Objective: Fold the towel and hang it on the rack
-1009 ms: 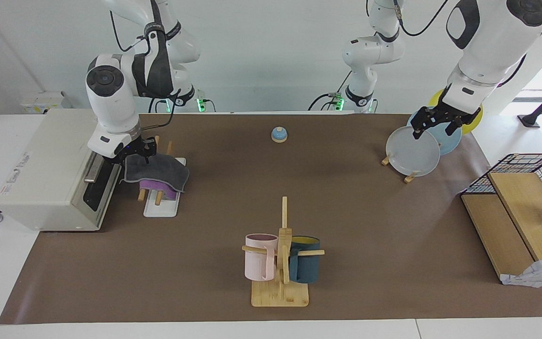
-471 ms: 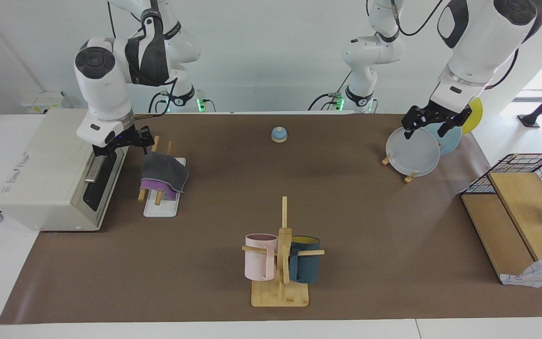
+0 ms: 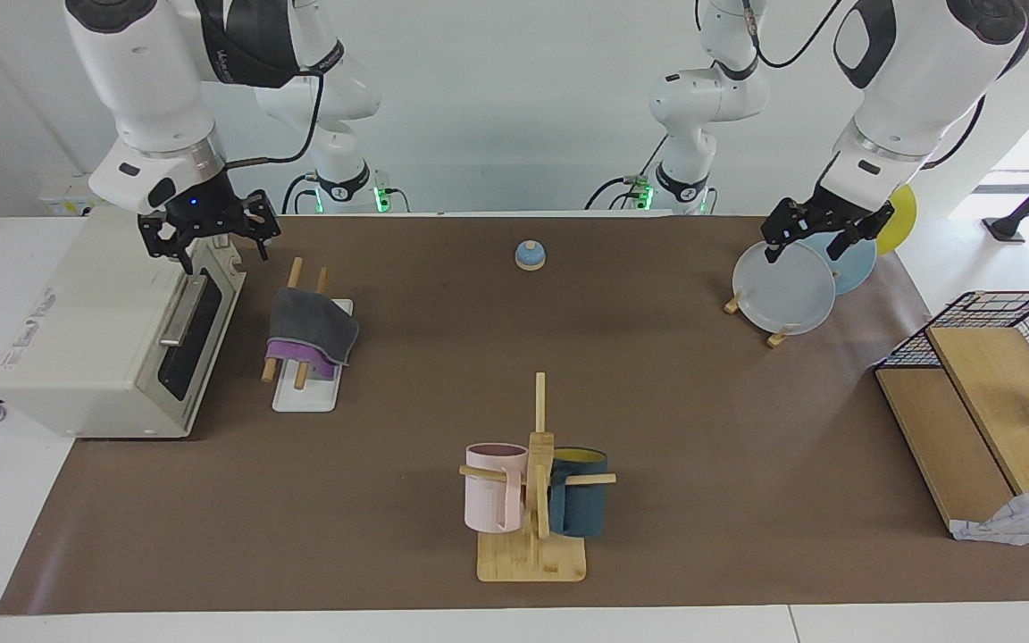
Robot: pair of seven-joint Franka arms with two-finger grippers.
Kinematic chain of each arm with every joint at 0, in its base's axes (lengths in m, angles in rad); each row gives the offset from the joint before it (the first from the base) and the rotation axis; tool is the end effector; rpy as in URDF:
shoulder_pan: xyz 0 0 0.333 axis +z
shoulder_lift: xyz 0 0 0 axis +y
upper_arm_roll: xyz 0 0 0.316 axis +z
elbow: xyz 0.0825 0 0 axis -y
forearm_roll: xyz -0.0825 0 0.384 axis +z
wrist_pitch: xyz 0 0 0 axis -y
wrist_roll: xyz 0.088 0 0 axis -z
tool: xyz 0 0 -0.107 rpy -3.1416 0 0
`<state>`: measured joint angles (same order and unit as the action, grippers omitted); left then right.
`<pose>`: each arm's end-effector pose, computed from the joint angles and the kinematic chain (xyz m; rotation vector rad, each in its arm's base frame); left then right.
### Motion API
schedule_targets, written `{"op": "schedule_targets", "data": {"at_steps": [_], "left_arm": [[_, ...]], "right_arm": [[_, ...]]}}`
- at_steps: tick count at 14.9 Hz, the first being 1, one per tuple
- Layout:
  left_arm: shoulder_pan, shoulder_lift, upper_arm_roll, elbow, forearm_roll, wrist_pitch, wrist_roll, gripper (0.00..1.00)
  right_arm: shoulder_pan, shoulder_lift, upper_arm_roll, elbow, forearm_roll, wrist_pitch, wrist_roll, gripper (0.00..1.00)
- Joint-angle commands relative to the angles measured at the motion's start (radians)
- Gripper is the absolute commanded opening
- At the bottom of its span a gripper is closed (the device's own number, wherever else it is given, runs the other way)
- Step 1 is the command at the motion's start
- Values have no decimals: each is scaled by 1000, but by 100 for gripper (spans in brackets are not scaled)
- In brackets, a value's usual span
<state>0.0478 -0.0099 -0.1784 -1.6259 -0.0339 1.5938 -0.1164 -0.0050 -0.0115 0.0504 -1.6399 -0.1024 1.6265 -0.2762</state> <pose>0.5471 -0.0759 0.6059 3.1121 -0.0202 -0.0407 0.5547 0.0149 0.6035 2.9990 0.4954 -0.0209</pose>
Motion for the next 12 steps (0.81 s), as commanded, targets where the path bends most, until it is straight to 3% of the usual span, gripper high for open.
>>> {"op": "schedule_targets", "data": {"at_steps": [1,4,12], "left_arm": [[12,-10,4,-3,-12,8,18,100],[26,-8,2,-2,-8,5,18,100],[29,-16,4,-12,-8,18,12,100]], "right_arm": [[-4,36,11,60,18,-42,54,100],[-4,73,14,103,52,-144,124,100],[23,78,3,134,56,-194,199,100]]}}
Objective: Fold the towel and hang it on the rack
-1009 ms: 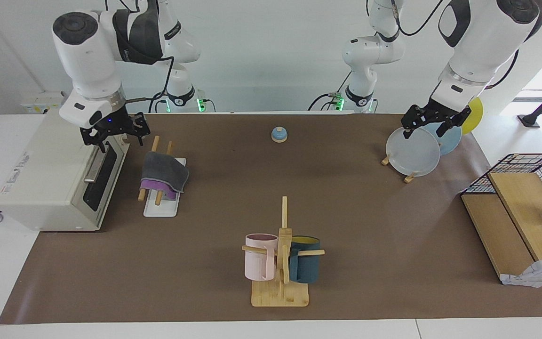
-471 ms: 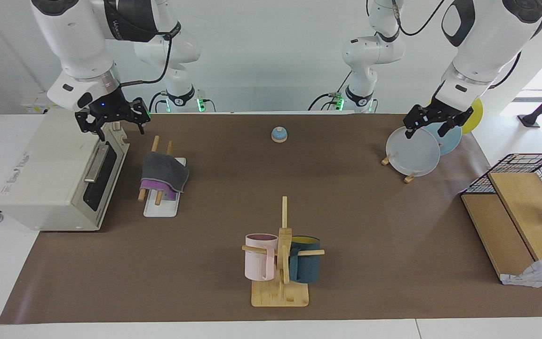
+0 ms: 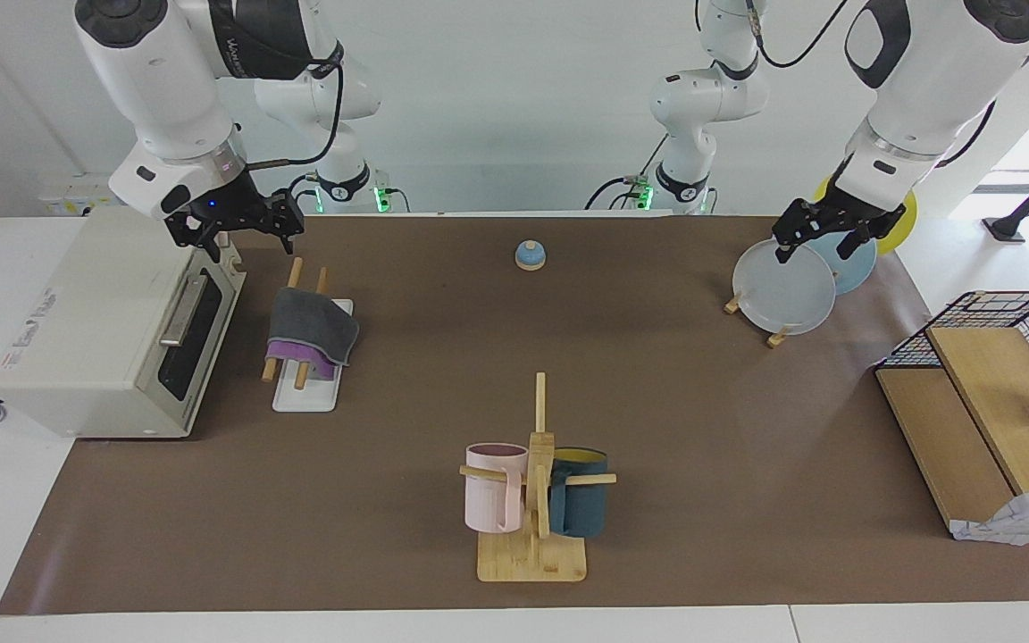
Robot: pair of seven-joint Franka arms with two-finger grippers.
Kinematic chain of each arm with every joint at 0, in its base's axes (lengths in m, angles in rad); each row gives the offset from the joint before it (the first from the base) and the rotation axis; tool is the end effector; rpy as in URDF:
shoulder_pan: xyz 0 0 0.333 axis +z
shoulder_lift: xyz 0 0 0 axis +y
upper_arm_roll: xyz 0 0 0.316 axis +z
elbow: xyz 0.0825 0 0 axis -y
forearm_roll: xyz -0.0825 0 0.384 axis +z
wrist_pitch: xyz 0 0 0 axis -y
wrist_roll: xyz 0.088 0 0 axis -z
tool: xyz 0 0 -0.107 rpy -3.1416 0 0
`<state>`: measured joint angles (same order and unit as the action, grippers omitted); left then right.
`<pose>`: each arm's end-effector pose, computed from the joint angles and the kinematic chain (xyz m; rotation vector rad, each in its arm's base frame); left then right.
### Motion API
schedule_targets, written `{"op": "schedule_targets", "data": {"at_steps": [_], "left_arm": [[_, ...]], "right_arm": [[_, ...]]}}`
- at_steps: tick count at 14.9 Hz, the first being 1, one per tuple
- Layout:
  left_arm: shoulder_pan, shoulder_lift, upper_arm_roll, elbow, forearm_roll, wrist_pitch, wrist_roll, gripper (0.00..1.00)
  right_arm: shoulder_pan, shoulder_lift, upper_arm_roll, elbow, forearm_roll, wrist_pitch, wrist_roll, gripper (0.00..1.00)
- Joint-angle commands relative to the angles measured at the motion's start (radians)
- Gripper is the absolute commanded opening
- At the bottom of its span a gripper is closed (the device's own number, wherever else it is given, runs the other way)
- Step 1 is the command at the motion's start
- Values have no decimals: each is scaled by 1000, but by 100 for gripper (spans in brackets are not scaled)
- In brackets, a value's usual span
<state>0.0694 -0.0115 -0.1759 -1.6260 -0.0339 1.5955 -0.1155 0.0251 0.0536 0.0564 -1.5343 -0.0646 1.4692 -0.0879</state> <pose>0.5485 -0.0628 0.6069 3.1118 0.0159 -0.0351 0.5582 0.0373 0.6036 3.0643 0.2561 -0.1829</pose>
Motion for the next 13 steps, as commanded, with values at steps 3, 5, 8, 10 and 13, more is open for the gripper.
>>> {"op": "schedule_targets", "data": {"at_steps": [3,5,8,10,13], "left_arm": [[35,-15,1,-12,-6,11,10,100],[35,-16,1,-14,-6,9,8,100],[26,-16,-1,-14,-6,4,8,100],[23,-16,-1,-14,-6,4,8,100],[30,-16,-1,-14,-6,4,8,100]], "right_arm": [[-10,-20,-3,-12,23,-44,13,100],[-13,-40,-4,-18,23,-35,17,100],[-11,-38,-4,-17,25,-23,80,100],[-2,-38,0,-12,26,-27,92,100],[-10,-38,2,-12,28,-52,92,100]]}}
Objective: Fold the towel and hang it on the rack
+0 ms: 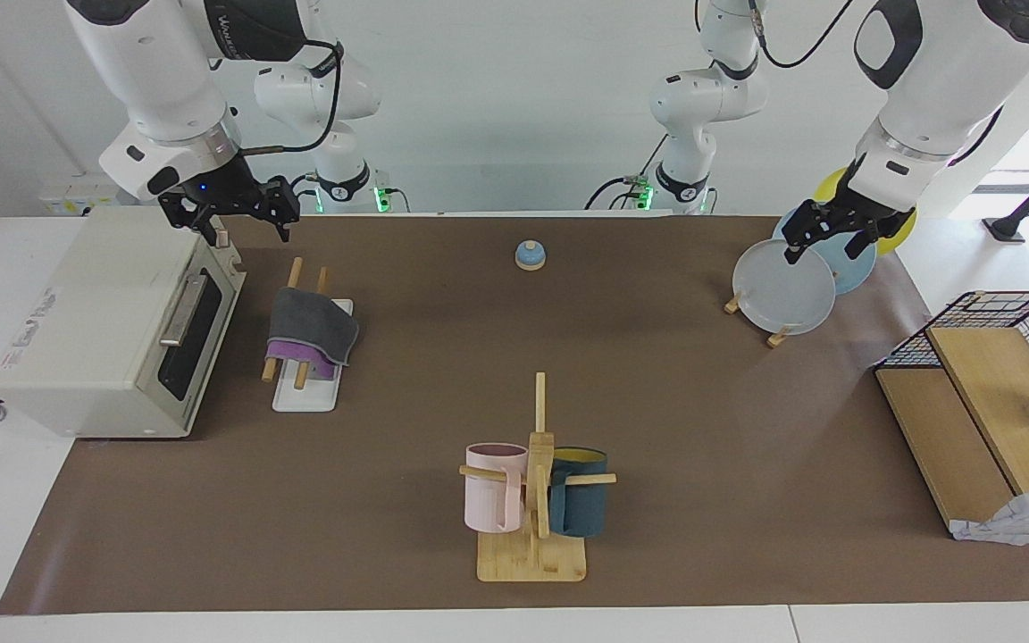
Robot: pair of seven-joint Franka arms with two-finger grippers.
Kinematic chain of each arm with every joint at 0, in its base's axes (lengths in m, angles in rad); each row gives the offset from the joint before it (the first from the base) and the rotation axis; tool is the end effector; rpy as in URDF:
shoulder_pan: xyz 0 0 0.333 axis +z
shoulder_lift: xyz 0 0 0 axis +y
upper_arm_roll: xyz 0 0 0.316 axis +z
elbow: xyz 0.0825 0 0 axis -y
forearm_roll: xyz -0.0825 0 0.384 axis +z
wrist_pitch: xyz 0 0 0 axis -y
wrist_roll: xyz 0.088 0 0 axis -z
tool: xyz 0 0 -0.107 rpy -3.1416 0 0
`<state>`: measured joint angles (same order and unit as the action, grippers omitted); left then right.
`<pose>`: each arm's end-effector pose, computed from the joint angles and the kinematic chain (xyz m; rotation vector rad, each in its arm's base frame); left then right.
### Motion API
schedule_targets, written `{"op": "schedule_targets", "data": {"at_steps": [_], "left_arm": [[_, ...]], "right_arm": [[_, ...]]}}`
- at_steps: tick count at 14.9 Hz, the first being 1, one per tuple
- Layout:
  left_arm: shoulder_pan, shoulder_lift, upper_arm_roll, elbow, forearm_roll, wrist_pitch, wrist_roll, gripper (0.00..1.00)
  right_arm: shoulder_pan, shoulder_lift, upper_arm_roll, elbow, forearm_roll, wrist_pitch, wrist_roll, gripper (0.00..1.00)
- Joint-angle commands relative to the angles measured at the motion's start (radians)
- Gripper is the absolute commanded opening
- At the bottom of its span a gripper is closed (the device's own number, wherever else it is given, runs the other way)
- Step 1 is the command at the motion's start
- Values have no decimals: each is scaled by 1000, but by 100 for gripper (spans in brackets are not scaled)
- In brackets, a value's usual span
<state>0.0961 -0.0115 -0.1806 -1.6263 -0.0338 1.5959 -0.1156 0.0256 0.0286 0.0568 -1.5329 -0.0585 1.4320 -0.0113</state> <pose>0.5498 -0.0507 0.6068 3.1113 0.0503 -0.0345 0.5469 0.0378 0.6153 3.0710 0.1374 -0.1960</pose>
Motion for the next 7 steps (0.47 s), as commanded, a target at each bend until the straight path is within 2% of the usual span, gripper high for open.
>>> {"op": "schedule_targets", "data": {"at_steps": [1,7], "left_arm": [[5,-16,4,-14,-6,4,8,100],[5,-16,4,-14,-6,6,8,100]], "right_arm": [[-10,-13,1,-13,22,-15,16,100],[-13,-15,2,-10,29,-44,13,100]]}}
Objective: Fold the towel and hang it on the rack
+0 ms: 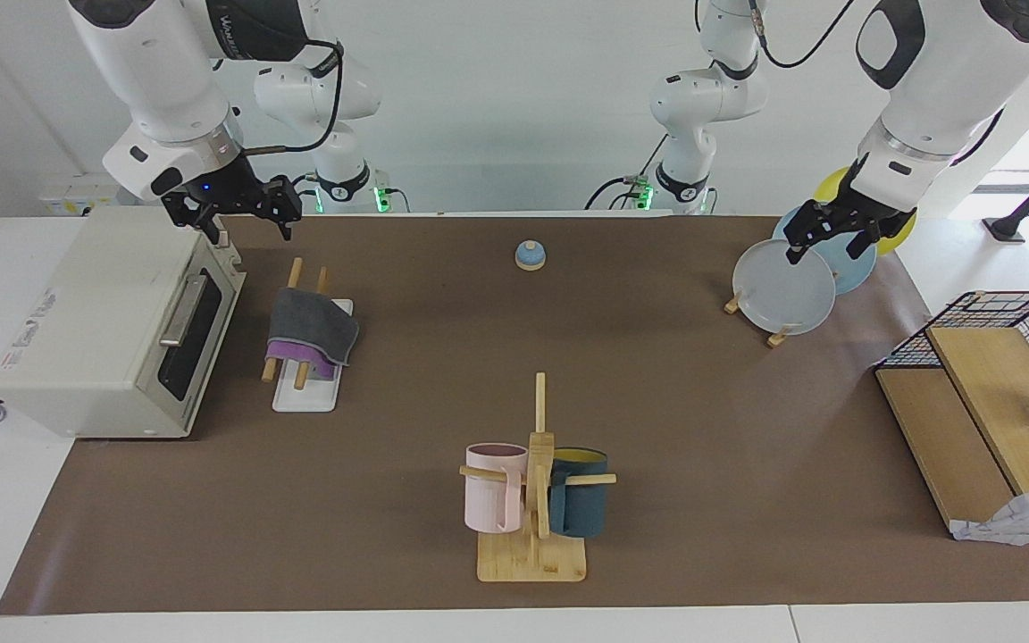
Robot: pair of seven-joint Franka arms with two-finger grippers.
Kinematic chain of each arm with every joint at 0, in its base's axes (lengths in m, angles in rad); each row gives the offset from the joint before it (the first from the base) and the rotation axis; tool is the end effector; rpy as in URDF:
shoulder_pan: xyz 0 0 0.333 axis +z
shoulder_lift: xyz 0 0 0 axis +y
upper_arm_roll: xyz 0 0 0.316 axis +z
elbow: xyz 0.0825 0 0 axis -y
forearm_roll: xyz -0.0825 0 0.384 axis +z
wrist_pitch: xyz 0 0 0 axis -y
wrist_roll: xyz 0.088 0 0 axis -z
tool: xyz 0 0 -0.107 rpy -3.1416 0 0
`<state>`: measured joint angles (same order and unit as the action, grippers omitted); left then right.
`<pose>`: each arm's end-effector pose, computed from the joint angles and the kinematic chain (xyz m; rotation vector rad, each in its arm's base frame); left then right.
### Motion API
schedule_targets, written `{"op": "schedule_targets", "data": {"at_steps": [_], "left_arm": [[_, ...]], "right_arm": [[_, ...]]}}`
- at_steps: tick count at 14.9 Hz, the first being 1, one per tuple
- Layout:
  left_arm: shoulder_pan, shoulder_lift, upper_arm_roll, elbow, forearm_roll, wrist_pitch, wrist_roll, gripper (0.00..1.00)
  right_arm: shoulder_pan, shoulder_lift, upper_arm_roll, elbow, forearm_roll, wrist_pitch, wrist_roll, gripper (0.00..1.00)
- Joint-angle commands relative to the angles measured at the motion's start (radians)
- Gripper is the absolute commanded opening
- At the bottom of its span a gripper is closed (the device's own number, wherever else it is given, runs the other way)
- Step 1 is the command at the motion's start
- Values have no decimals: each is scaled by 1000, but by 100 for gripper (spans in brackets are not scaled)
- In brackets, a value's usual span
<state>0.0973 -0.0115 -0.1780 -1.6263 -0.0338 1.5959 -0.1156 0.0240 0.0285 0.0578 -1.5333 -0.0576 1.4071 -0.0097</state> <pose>0.5500 -0.0486 0.6068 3.1112 0.0562 -0.0344 0.5439 0.0372 0.6134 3.0685 0.1330 -0.2347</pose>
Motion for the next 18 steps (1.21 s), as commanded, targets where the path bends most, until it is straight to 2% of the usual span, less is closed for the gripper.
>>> {"op": "schedule_targets", "data": {"at_steps": [1,6,18], "left_arm": [[4,-16,2,-14,-6,6,8,100],[4,-16,2,-14,-6,6,8,100],[4,-16,2,-14,-6,6,8,100]], "right_arm": [[-13,-13,-3,-10,27,-11,7,100],[-87,-15,-7,-22,36,1,-2,100],[-90,-15,-7,-19,35,18,-53,100]]}}
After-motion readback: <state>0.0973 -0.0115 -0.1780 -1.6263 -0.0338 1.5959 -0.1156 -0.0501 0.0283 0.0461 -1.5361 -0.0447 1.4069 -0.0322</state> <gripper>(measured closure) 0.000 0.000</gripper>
